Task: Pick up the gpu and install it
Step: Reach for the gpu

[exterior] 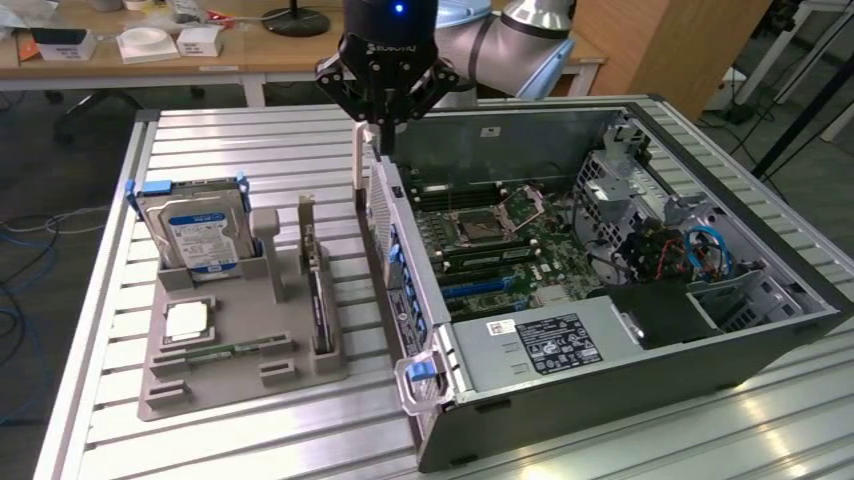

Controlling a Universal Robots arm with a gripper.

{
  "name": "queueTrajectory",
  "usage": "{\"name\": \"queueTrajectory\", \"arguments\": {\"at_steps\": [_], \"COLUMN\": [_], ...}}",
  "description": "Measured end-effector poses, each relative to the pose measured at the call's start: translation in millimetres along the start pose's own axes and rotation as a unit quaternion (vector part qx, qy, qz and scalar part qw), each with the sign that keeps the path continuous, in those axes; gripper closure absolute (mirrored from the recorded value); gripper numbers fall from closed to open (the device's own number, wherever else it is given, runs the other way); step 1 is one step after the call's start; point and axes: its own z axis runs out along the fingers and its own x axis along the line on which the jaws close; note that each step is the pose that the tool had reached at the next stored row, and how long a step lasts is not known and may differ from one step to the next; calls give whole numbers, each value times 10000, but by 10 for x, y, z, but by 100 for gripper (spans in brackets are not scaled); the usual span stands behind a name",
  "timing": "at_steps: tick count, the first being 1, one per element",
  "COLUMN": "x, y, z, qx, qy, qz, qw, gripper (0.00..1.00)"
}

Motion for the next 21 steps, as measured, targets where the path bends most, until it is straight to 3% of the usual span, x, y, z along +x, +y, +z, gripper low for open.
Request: {"name": "queueTrajectory", "arguments": {"at_steps": [21], "x": [333], "y": [-25], "z": [-5], "qx": [0], "qy": [0], "qz": [0], "qw": [10000], "gripper": [89]}}
